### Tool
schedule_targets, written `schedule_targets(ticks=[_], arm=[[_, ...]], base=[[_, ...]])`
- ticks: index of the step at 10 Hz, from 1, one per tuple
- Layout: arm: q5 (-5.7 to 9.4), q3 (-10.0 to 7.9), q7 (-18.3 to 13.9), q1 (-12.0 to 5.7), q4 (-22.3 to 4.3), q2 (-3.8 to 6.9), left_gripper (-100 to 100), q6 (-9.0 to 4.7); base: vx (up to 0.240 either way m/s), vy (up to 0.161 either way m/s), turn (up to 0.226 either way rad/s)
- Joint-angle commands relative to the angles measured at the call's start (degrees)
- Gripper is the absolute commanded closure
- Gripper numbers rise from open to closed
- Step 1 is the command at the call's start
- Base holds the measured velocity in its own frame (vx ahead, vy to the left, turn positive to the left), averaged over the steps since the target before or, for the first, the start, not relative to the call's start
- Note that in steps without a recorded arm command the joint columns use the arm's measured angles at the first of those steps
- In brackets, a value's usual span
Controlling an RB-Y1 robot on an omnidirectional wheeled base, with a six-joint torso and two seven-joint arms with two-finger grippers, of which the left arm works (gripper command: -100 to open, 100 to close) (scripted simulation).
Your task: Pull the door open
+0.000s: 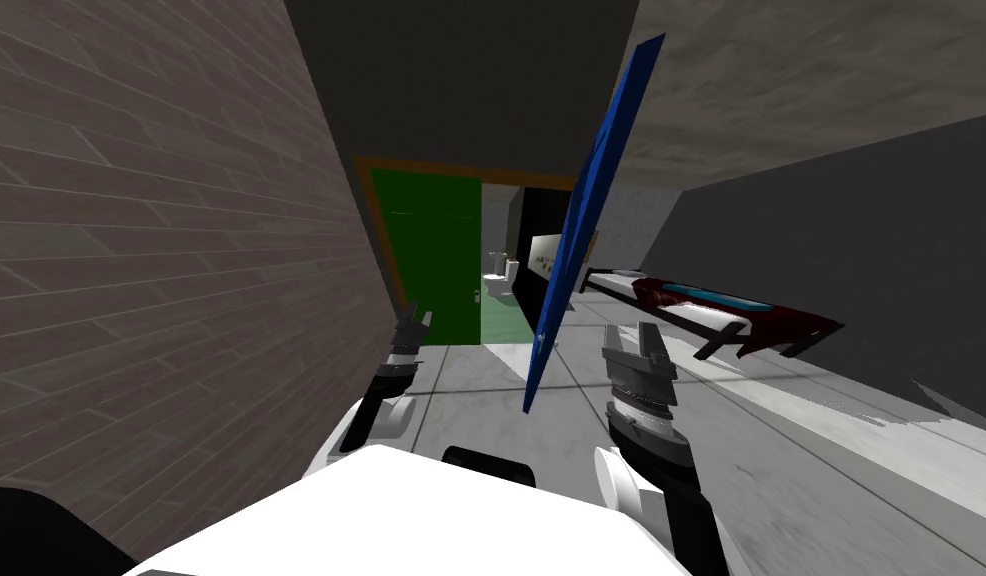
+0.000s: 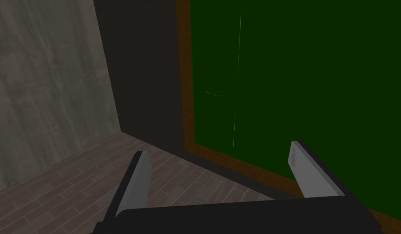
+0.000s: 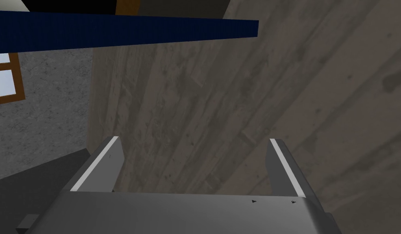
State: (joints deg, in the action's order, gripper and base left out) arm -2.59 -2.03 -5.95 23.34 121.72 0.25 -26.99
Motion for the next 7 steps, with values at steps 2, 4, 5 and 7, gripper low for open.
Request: schedule_targets(ticks=[2, 4, 5, 7], arm=[[-0.39, -2.45, -0.1, -1.10, -3.0, 0.81, -100, -0.80], [-0.79, -4.28, -0.1, -1.96, -5.2, 1.29, -100, -1.28], [-0.99, -5.20, -0.1, -2.39, -6.4, 1.53, -100, -1.52], [-1.43, -7.26, -0.1, -3.36, -8.9, 1.97, -100, -2.07]], base=[[0.103, 0.009, -0.086], [0.088, 0.012, -0.100], [0.088, 0.009, -0.118], [0.091, 0.015, -0.118]])
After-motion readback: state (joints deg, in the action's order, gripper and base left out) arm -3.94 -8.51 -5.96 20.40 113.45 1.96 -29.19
